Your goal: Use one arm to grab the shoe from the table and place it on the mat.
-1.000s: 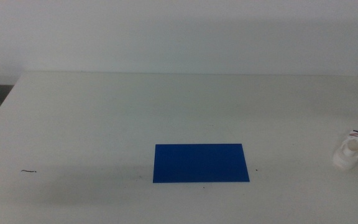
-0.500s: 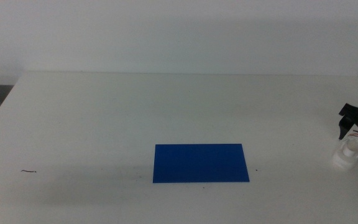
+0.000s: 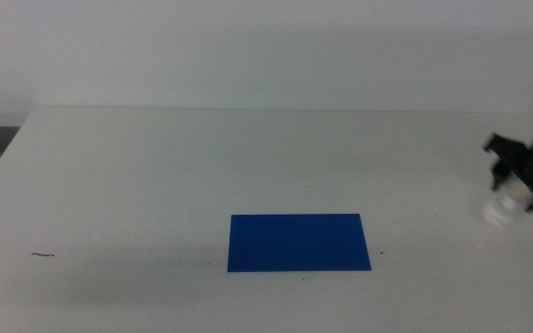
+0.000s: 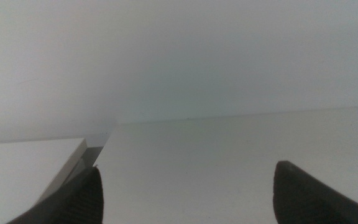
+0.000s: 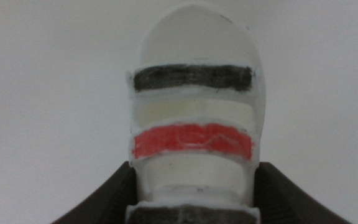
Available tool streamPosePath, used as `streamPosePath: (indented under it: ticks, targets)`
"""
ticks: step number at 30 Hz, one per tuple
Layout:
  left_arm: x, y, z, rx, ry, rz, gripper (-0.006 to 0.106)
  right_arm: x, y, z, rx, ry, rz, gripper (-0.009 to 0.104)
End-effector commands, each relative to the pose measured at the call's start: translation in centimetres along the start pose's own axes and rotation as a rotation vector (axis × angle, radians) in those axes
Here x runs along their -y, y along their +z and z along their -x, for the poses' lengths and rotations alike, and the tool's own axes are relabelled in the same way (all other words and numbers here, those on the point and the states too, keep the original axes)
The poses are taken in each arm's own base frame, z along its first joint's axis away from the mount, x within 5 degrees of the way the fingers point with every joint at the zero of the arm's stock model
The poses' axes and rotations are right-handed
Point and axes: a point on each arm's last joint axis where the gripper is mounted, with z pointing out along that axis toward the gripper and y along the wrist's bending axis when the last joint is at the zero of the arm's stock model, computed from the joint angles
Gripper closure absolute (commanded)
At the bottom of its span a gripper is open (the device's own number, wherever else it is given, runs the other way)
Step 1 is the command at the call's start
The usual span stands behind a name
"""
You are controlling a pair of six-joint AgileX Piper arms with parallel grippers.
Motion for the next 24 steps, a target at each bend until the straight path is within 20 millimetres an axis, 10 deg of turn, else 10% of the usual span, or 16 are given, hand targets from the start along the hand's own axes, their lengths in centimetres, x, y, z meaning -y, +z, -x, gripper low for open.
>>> streamPosePath:
  ticks: [1,15,24]
  targets:
    - [0.0,0.0,0.1,0.007,-0.007,-0.002,0.007,-2.2,-2.7,-1.2,0.034,-0.004,0.055,0.082]
    - [0.0,0.0,0.1,0.007,-0.007,-0.002,0.007,-16.6,-3.7,-16.1,-0.069,-0.2,0.149,0.078]
    - [0.0,0.0,0.1,0.007,-0.007,-0.002,0.007,-19.3,-2.9,-18.6,-0.017,-0.768,0.187,0.078]
